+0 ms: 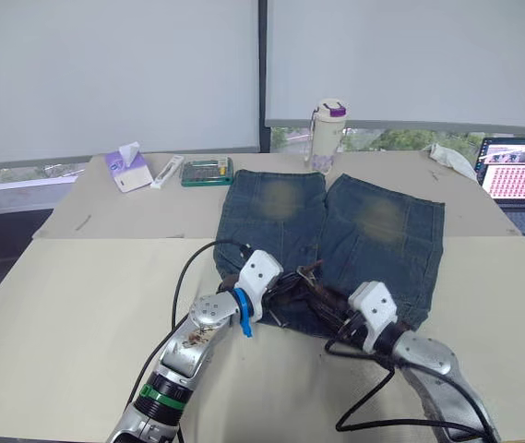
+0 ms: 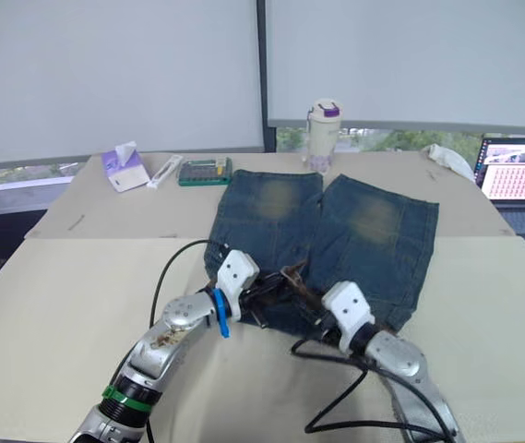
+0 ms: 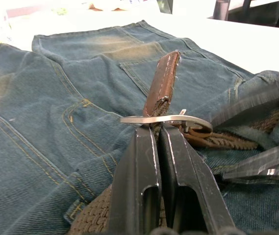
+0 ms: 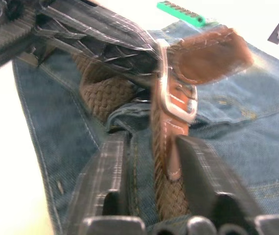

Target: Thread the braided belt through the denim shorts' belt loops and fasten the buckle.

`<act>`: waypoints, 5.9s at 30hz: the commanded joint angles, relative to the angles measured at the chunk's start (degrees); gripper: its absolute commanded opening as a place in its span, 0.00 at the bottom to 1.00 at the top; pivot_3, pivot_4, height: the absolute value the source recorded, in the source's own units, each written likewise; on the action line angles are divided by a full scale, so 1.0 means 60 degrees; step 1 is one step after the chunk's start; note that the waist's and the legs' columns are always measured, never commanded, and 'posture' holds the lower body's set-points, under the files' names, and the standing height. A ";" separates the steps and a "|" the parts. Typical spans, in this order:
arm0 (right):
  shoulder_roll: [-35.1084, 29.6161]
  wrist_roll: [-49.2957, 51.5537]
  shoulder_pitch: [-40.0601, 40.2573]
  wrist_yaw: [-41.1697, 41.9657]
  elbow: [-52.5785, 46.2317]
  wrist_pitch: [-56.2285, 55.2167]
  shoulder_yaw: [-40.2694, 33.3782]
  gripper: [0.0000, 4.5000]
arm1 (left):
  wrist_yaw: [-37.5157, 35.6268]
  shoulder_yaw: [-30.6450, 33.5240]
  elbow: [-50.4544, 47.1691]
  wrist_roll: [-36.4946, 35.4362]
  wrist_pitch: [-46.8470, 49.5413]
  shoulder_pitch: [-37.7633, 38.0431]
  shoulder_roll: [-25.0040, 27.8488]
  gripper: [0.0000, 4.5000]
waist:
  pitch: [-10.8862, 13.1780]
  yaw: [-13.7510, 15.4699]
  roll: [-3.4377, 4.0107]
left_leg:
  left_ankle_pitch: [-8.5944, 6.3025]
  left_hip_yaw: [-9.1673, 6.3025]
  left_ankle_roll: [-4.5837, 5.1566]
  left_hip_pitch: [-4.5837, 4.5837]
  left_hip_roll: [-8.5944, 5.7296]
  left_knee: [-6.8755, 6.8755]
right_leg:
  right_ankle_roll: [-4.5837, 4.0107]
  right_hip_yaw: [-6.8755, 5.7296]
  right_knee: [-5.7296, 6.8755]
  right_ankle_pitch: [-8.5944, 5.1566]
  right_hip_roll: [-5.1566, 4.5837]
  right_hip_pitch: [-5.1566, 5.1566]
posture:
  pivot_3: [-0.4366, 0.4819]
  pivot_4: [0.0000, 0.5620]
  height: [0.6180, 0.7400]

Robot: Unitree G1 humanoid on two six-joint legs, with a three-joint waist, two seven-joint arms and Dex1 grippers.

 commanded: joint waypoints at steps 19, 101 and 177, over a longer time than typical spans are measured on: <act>0.2962 0.7675 -0.1956 -0.5760 -0.1134 0.6872 -0.2812 0.65 | 0.0060 -0.0207 0.0197 0.0755 -0.1193 0.0173 -0.0084 0.00 | -0.0036 -0.0009 0.0059 | -0.0008 -0.0023 0.0015 -0.0011 -0.0005 0.0011 | -0.0002 0.0002 0.0010 0.0002 -0.0003 -0.0010 | 0.48 0.27 1.00; 0.1604 1.1569 -0.5514 -0.7906 0.0681 0.5628 -0.1564 0.00 | -0.0264 0.1794 -0.0519 -0.0803 -0.0880 -0.0688 0.0689 0.99 | -0.0044 -0.0047 0.0073 | -0.0040 -0.0012 0.0072 -0.0033 0.0001 0.0042 | -0.0011 0.0013 0.0014 0.0014 -0.0001 -0.0042 | 0.48 0.27 1.00; 0.0018 0.2303 -0.1843 0.1607 0.2539 0.0239 0.0462 0.13 | 0.2593 0.4997 0.0237 -0.5620 0.3484 -0.0249 -0.0835 0.00 | -0.0061 0.0001 0.0037 | -0.0029 -0.0006 0.0045 -0.0015 -0.0008 0.0058 | -0.0012 0.0008 0.0010 0.0015 0.0002 -0.0023 | 0.48 0.27 1.00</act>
